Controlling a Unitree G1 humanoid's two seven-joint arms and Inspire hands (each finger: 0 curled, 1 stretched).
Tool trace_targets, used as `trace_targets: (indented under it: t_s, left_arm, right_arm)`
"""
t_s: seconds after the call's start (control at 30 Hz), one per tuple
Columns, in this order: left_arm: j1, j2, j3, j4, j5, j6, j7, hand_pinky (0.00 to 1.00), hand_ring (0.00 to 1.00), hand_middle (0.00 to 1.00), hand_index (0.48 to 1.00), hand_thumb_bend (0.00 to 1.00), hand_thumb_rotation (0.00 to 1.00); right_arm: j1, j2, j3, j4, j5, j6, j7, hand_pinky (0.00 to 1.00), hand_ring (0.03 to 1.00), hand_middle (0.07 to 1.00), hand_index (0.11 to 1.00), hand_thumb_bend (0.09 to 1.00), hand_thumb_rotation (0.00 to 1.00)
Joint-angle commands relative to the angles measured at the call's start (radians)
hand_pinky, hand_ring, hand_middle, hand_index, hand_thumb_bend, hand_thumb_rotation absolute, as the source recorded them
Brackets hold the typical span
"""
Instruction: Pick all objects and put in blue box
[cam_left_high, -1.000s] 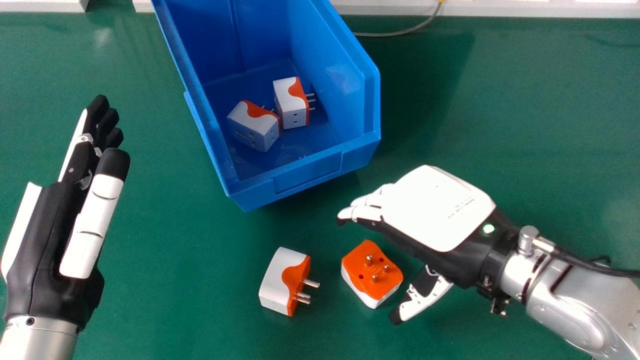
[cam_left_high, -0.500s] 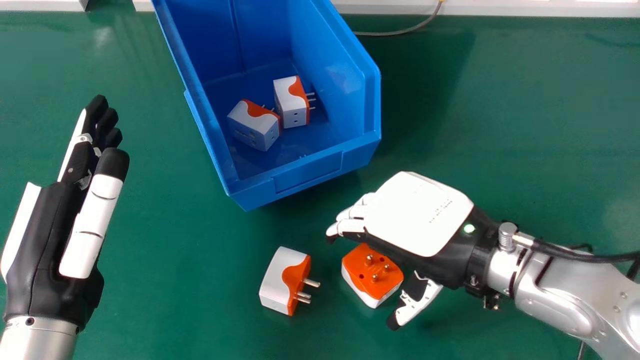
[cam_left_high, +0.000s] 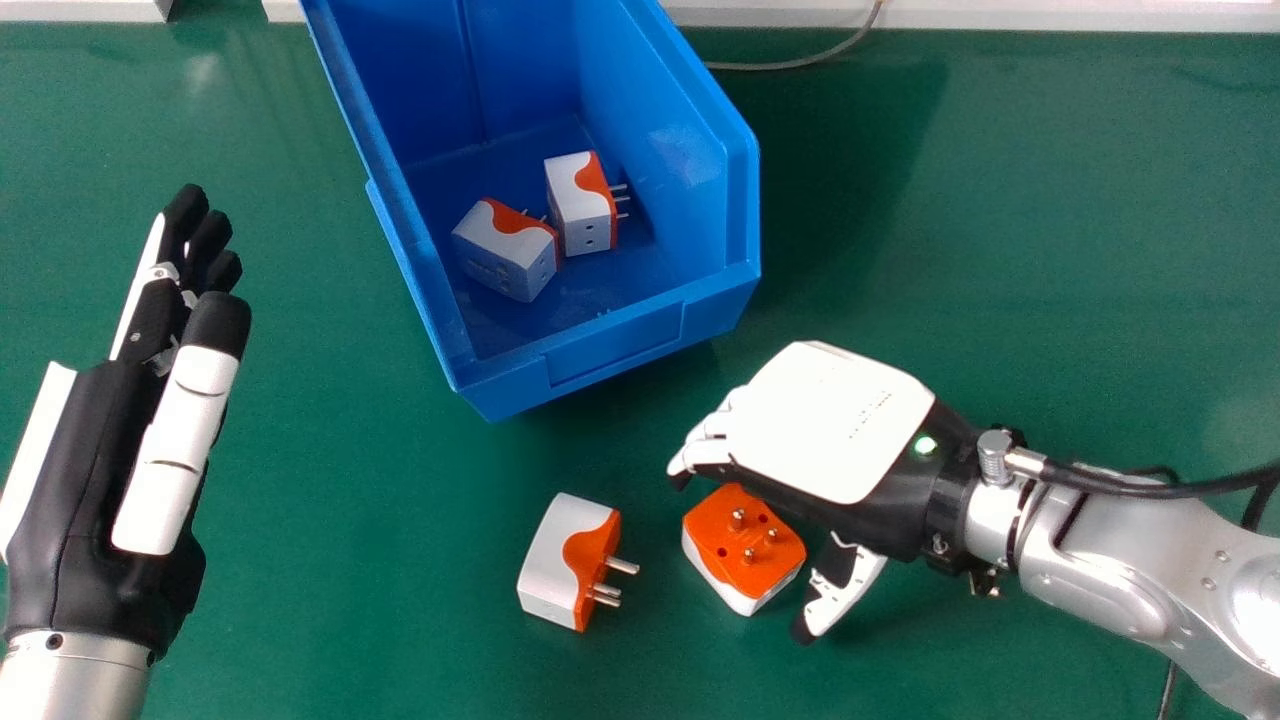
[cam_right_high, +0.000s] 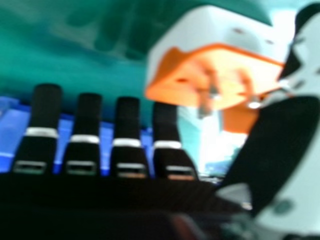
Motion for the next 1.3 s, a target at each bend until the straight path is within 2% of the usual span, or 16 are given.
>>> trace_targets:
  t_s: [0.0, 0.1, 0.2, 0.33, 0.57, 0.83, 0.93, 1.03, 1.17, 1.27]
  left_arm:
    - [0.003, 0.005, 0.012, -0.032, -0.001, 0.001, 0.007, 1.0, 1.0, 1.0, 0.998, 0.76, 0.99]
    - [0.0, 0.004, 0.012, -0.036, -0.002, 0.008, 0.013, 1.0, 1.0, 1.0, 0.996, 0.76, 0.99]
    - [-0.002, 0.006, 0.013, -0.035, -0.01, 0.012, 0.013, 1.0, 1.0, 1.0, 0.993, 0.76, 0.98]
    - [-0.004, 0.006, 0.013, -0.035, -0.005, 0.01, 0.017, 1.0, 1.0, 1.0, 0.991, 0.77, 0.98]
    - [-0.005, 0.008, 0.012, -0.041, -0.006, 0.02, 0.021, 1.0, 1.0, 1.0, 0.995, 0.79, 0.98]
    - [-0.005, 0.005, 0.011, -0.043, -0.007, 0.014, 0.021, 1.0, 1.0, 1.0, 0.999, 0.79, 0.97]
    - [-0.002, 0.004, 0.011, -0.052, -0.009, 0.022, 0.023, 1.0, 1.0, 1.0, 1.0, 0.79, 0.97]
    - [0.0, 0.005, 0.011, -0.054, -0.01, 0.022, 0.02, 1.0, 1.0, 1.0, 1.0, 0.79, 0.97]
    - [0.004, 0.003, 0.011, -0.059, -0.004, 0.026, 0.025, 1.0, 1.0, 1.0, 1.0, 0.8, 0.97]
    - [0.005, 0.003, 0.011, -0.06, -0.006, 0.029, 0.025, 1.0, 1.0, 1.0, 1.0, 0.8, 0.97]
  right_arm:
    - [-0.035, -0.004, 0.002, 0.006, 0.005, -0.006, -0.015, 0.61, 0.76, 0.782, 0.757, 0.753, 0.33]
    - [-0.045, -0.008, 0.008, 0.018, 0.002, -0.009, -0.023, 0.61, 0.76, 0.782, 0.76, 0.747, 0.33]
    - [-0.051, -0.01, 0.015, 0.015, -0.003, -0.003, -0.008, 0.62, 0.759, 0.783, 0.761, 0.741, 0.33]
    - [-0.054, -0.008, 0.023, 0.017, -0.005, 0.005, -0.005, 0.63, 0.764, 0.787, 0.764, 0.729, 0.33]
    - [-0.069, -0.008, 0.039, 0.034, -0.018, 0.009, -0.002, 0.62, 0.761, 0.784, 0.761, 0.731, 0.33]
    - [-0.073, -0.009, 0.056, 0.059, -0.035, -0.007, -0.024, 0.61, 0.754, 0.776, 0.752, 0.724, 0.34]
    - [-0.077, -0.011, 0.066, 0.066, -0.039, -0.013, -0.021, 0.61, 0.752, 0.774, 0.748, 0.728, 0.33]
    - [-0.078, -0.013, 0.073, 0.06, -0.033, -0.006, 0.008, 0.61, 0.75, 0.769, 0.742, 0.73, 0.33]
    - [-0.085, -0.016, 0.081, 0.067, -0.043, -0.01, 0.002, 0.61, 0.75, 0.767, 0.739, 0.728, 0.32]
    - [-0.09, -0.019, 0.087, 0.069, -0.05, -0.012, 0.0, 0.61, 0.747, 0.763, 0.735, 0.729, 0.32]
